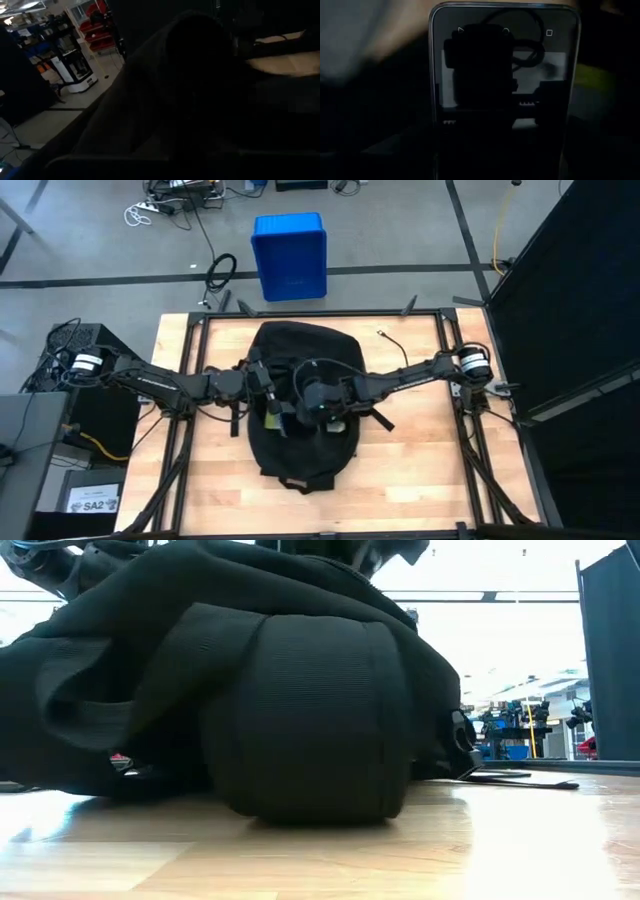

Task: Unpack backpack
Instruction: Put the black cellphone into the backpack, then put the black USB cable from the backpack

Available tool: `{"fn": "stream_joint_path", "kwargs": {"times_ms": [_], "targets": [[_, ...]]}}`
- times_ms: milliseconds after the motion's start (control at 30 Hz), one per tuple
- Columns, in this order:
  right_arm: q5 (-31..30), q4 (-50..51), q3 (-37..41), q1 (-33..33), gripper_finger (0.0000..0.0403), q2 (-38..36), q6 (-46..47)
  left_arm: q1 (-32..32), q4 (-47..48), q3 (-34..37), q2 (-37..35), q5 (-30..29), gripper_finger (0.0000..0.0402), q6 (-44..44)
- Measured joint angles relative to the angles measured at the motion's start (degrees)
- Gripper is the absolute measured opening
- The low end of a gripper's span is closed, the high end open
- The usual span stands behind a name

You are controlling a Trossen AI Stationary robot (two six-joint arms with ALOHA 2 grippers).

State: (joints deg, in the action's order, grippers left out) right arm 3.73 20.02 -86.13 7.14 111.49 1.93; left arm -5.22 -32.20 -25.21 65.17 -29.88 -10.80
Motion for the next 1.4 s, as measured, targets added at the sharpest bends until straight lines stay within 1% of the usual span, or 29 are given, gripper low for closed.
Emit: {"fn": "stream_joint_path", "kwargs": {"times_ms": [133, 200, 233, 300, 367, 433, 567, 667, 767, 833, 933, 1033, 1100, 1167, 1300, 1400], "targets": [[-15.7, 10.0, 0.0, -1.3, 0.0327, -1.1, 2.5, 0.0, -0.8, 0.0, 0.0, 0.0, 0.0, -0.7], [-21.2, 13.8, 0.0, -2.2, 0.0327, -1.5, 4.1, 0.0, -1.0, 0.0, 0.0, 0.0, 0.0, -0.8], [-22.0, 15.2, 0.0, -2.8, 0.0327, -1.6, 4.4, 0.0, -1.0, 0.0, 0.0, 0.0, 0.0, -0.8], [-20.9, 16.9, 0.0, -3.6, 0.0344, -1.6, 4.3, 0.0, -0.9, 0.0, 0.0, 0.0, 0.0, -0.8], [-18.3, 16.7, 0.0, -4.2, 0.0374, -1.6, 4.6, 0.0, -0.7, 0.0, 0.0, 0.0, 0.0, -0.9], [-15.3, 16.5, 0.0, -4.0, 0.0386, -1.7, 4.7, 0.0, -0.6, 0.0, 0.0, 0.0, 0.0, -0.9], [-11.8, 19.9, -2.9, -2.8, 0.0359, -2.0, 4.7, 0.0, -0.2, 0.0, 0.0, 0.1, 0.0, -0.9], [-11.6, 27.0, -7.6, -1.3, 0.0339, -2.9, 4.9, 0.0, 0.1, 0.0, 0.0, 0.1, 0.0, -0.9], [-14.4, 34.3, -12.0, 0.5, 0.0325, -4.4, 6.0, 0.0, 0.5, 0.0, 0.0, 0.1, 0.0, -0.9], [-18.5, 38.7, -13.1, 1.7, 0.0318, -6.1, 6.0, 0.0, 0.8, 0.0, 0.0, 0.1, 0.0, -0.9], [-25.2, 44.2, -12.6, 2.4, 0.0307, -9.9, 8.7, 0.0, 0.9, 0.0, 0.0, 0.1, 0.0, -0.8], [-26.4, 45.8, -8.5, 0.5, 0.0295, -15.4, 11.7, 0.0, 0.9, 0.0, 0.0, 0.1, 0.0, -0.8], [-25.4, 43.3, -3.1, -1.6, 0.0287, -19.8, 12.7, 0.0, 0.9, 0.0, 0.0, 0.1, 0.0, -0.8], [-23.3, 40.0, 4.1, -4.7, 0.028, -24.4, 13.8, 0.0, 0.9, 0.0, 0.0, 0.1, 0.0, -0.8], [-22.6, 31.9, 20.7, -14.4, 0.0266, -32.8, 16.8, 0.0, 0.8, 0.0, 0.0, 0.1, 0.0, -0.7], [-22.3, 23.8, 31.1, -24.0, 0.0257, -35.9, 19.0, 0.0, 0.8, 0.0, 0.0, 0.1, 0.0, -0.5]]}}
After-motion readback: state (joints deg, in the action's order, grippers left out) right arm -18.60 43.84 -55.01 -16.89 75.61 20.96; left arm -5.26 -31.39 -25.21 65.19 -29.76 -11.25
